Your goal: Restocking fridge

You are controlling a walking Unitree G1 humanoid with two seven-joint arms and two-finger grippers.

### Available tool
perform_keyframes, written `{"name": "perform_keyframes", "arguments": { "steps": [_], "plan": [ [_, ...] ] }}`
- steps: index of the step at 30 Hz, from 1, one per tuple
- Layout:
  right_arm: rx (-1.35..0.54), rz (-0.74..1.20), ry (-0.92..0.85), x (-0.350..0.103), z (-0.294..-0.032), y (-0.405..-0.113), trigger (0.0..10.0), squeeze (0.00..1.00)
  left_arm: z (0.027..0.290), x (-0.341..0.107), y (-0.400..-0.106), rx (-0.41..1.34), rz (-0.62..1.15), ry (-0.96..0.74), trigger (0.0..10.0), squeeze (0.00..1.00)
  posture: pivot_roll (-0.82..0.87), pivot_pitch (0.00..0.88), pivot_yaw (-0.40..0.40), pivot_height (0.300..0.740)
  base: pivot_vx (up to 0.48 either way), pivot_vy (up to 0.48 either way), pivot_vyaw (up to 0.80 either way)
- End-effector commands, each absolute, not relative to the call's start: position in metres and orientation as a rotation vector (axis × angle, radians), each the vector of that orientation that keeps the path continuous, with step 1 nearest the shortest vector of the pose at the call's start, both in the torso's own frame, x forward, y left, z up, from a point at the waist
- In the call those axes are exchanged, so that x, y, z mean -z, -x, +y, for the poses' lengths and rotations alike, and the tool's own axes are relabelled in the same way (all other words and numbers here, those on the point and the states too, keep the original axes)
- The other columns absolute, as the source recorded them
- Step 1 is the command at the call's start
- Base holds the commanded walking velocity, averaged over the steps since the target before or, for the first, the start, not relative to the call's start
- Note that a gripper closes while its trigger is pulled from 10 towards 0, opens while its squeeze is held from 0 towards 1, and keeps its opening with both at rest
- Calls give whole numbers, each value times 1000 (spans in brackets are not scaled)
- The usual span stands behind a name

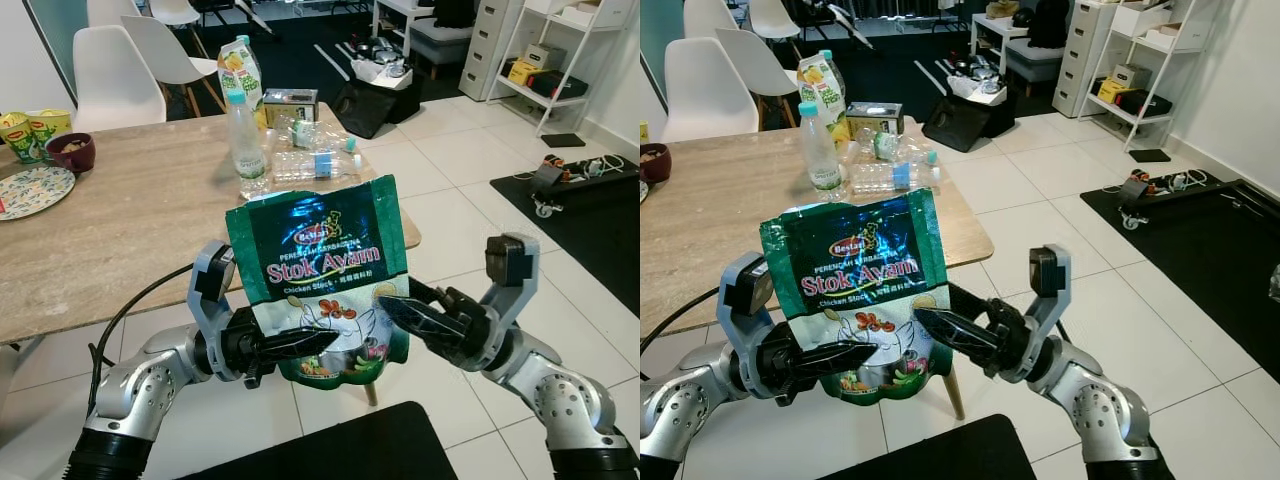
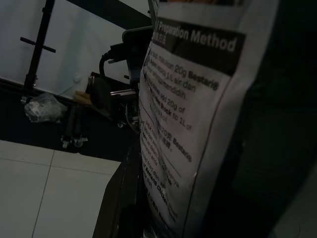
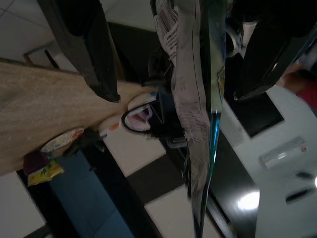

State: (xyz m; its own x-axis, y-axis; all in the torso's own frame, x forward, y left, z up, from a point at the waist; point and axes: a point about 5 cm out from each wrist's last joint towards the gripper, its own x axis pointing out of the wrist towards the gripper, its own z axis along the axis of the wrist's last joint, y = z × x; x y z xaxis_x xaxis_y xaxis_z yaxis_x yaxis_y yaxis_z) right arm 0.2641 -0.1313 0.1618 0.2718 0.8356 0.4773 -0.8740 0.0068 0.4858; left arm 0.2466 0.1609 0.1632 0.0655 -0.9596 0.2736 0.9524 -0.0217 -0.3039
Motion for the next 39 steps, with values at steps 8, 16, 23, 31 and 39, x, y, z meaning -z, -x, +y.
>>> {"name": "perform_keyframes", "arguments": {
  "steps": [8,16,23,31,39],
  "plan": [
    [-1074,5,-827,-126,-169,-270,10000,314,172,-153,-246,1437,25,481,0,0,13,0,-21,740,0,0,0],
    [-922,79,-803,-102,-179,-276,10000,0,173,-148,-249,1403,40,471,0,0,13,0,-18,740,0,0,0],
    [-531,295,-769,-40,-205,-274,10000,0,177,-111,-254,1246,200,346,10000,0,17,0,-11,740,0,0,0],
    [-115,507,-674,18,-230,-243,10000,0,190,-59,-263,962,369,166,10000,0,17,0,-1,740,0,0,0],
    [192,698,-547,55,-253,-198,10000,0,209,2,-247,715,637,-68,10000,0,10,0,13,740,0,0,0]
  ]
}}
